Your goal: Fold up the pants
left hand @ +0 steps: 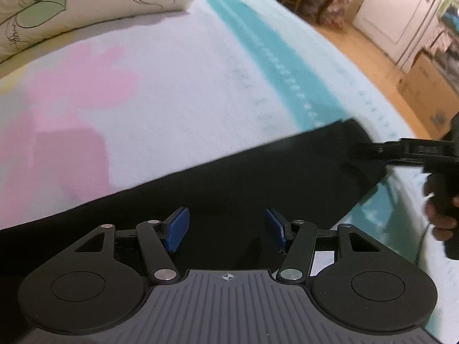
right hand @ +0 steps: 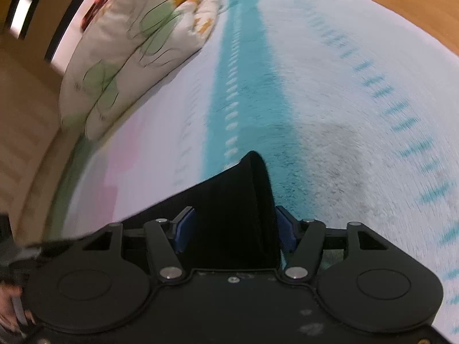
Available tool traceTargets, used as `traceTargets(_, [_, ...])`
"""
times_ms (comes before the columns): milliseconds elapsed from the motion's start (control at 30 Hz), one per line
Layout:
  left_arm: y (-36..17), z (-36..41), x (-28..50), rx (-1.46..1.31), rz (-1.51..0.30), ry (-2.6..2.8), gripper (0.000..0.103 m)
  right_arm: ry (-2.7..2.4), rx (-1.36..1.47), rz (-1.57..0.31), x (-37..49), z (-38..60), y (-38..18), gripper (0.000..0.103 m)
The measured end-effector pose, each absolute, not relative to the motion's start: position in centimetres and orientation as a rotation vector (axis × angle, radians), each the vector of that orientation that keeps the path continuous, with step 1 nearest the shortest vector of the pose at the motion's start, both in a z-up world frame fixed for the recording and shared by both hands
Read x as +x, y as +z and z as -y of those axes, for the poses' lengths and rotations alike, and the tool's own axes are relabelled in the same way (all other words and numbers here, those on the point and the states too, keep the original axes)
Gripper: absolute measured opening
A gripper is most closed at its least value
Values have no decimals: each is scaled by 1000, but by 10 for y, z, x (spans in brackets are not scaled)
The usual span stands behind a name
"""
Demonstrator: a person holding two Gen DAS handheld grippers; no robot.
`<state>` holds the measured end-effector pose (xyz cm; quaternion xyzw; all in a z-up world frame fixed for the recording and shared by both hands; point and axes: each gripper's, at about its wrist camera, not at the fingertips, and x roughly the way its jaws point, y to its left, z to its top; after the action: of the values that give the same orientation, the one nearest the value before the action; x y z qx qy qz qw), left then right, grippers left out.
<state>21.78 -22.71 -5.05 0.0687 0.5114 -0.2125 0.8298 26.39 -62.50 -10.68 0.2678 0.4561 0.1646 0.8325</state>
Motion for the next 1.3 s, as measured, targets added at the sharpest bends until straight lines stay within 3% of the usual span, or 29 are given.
traceTargets(200, [-68, 233, 228, 182, -1088, -403, 56, 410, 431, -964, 264, 613, -105, 72])
traceTargets(267, [-68, 235, 229, 186, -1090, -398, 56, 396, 402, -964, 264, 612, -104, 54])
traceTargets(300, [-68, 235, 229, 189, -1088, -397, 56, 365, 370, -967, 264, 610, -103, 31])
traceTargets(367, [-69, 236, 229, 191, -1083, -396, 57, 337, 374, -964, 262, 612, -99, 11])
traceTargets(767, [-43, 179, 209, 113, -1037, -305, 53, 302, 422, -816, 237, 574, -5, 9])
traceTargets(1100, [-67, 161, 208, 188, -1030, -273, 54, 316, 390, -842, 229, 496, 42, 7])
traceTargets(1300, [-52, 119, 219, -30, -1055, -237, 51, 356, 339, -863, 225, 427, 52, 6])
